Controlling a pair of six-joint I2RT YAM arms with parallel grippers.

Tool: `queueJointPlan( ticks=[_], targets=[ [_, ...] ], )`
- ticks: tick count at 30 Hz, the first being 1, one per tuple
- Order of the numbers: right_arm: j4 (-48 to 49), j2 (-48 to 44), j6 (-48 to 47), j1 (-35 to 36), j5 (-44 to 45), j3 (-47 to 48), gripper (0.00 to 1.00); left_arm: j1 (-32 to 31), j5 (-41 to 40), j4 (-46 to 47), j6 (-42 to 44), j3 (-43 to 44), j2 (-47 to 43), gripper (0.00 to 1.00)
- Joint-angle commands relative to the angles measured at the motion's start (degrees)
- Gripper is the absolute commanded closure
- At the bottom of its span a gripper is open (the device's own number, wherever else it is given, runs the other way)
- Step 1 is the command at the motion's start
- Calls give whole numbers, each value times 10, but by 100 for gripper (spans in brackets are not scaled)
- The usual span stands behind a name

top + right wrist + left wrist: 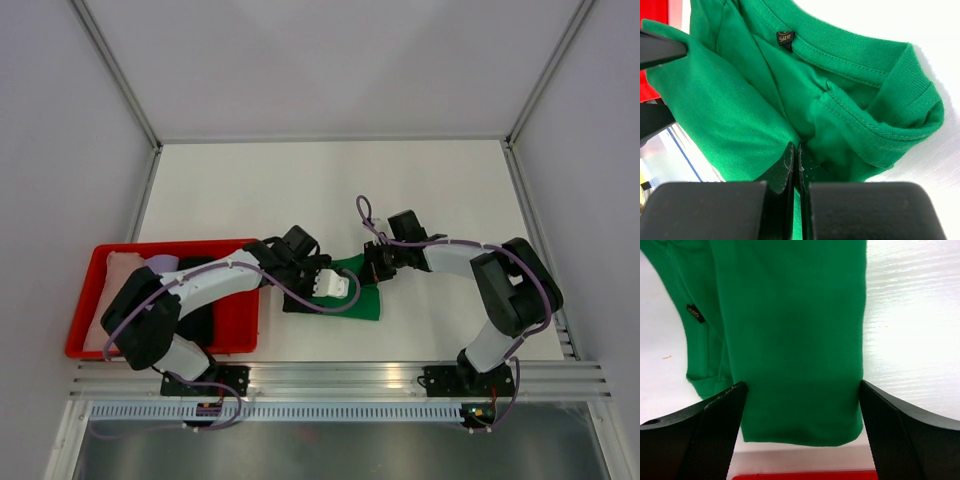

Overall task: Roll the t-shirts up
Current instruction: Roll the tshirt

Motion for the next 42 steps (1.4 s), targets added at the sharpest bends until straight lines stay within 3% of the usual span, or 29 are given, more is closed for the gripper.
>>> queueJointPlan(
  ticks=[1, 10, 15, 22, 26, 28, 31, 33, 34, 39, 42],
  targets=[
    [-5, 5, -13, -1, -8, 18, 98, -16, -13, 27, 29, -12, -5, 4],
    [-16, 37, 11, 0, -4, 36, 98, -25, 59, -51, 25, -10, -49, 2],
    [-14, 27, -1, 0, -2, 33, 98, -21, -9, -14, -32, -25, 9, 2],
    [-10, 21, -12, -1, -23, 38, 95, -6, 6, 8, -34, -46, 25, 5],
    [-5, 8, -18, 0, -24, 44, 82, -7, -2, 14, -39, -43, 39, 12],
    [-6, -15, -22, -3, -28, 47, 70, -7, -8, 13, -39, -38, 50, 15],
    [-13, -68, -38, -18, -22, 41, 60, -6, -6, 14, -38, -32, 63, 25],
    [-14, -120, -64, -22, -7, 23, 57, -5, 3, 12, -40, -28, 66, 41],
    [-7, -139, -68, -23, -6, 14, 57, -3, 9, 10, -40, -27, 65, 41],
    [45, -262, -75, -30, -4, -51, 53, 18, 66, -32, -40, 6, 69, 66],
    [39, -312, -102, -35, -17, -71, 53, 49, 114, -79, -35, 39, 82, 73]
  ],
)
